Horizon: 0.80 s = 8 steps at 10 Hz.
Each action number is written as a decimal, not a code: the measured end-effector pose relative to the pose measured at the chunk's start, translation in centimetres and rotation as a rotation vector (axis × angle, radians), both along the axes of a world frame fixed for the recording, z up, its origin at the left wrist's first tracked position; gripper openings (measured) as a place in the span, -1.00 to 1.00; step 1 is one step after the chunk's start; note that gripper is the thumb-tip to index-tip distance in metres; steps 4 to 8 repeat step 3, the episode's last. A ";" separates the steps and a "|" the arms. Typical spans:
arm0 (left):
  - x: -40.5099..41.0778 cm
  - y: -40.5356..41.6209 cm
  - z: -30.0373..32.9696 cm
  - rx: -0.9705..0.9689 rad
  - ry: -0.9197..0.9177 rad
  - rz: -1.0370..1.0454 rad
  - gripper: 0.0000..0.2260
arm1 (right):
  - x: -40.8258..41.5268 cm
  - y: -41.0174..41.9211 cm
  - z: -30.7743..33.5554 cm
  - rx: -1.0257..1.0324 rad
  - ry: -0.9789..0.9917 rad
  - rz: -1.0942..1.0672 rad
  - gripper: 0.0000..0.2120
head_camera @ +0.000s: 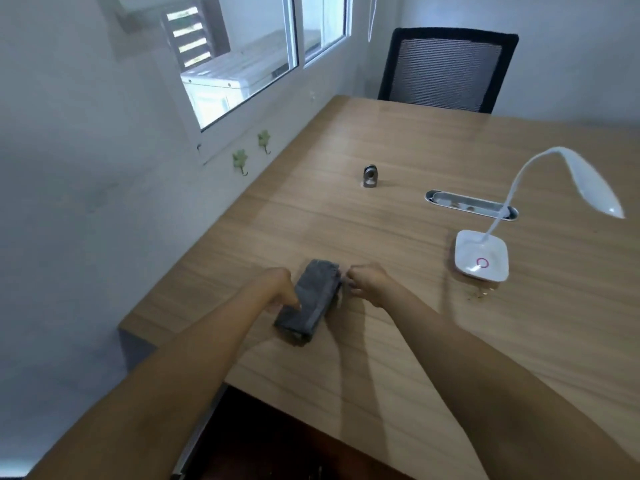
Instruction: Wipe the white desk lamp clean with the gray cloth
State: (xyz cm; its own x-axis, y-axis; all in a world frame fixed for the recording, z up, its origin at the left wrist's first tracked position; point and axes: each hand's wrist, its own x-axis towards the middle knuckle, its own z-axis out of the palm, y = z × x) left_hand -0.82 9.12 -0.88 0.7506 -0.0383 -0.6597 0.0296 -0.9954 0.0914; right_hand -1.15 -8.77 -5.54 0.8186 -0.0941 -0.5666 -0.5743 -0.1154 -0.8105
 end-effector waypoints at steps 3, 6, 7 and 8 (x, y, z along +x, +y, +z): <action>0.4 -11.4 -1.2 -0.197 -0.497 -0.217 -0.54 | -7.0 -10.0 2.5 -0.542 -0.276 -0.065 -0.66; 0.4 -11.4 -1.2 -0.197 -0.497 -0.217 -0.54 | -7.0 -10.0 2.5 -0.542 -0.276 -0.065 -0.66; 0.4 -11.4 -1.2 -0.197 -0.497 -0.217 -0.54 | -7.0 -10.0 2.5 -0.542 -0.276 -0.065 -0.66; 0.4 -11.4 -1.2 -0.197 -0.497 -0.217 -0.54 | -7.0 -10.0 2.5 -0.542 -0.276 -0.065 -0.66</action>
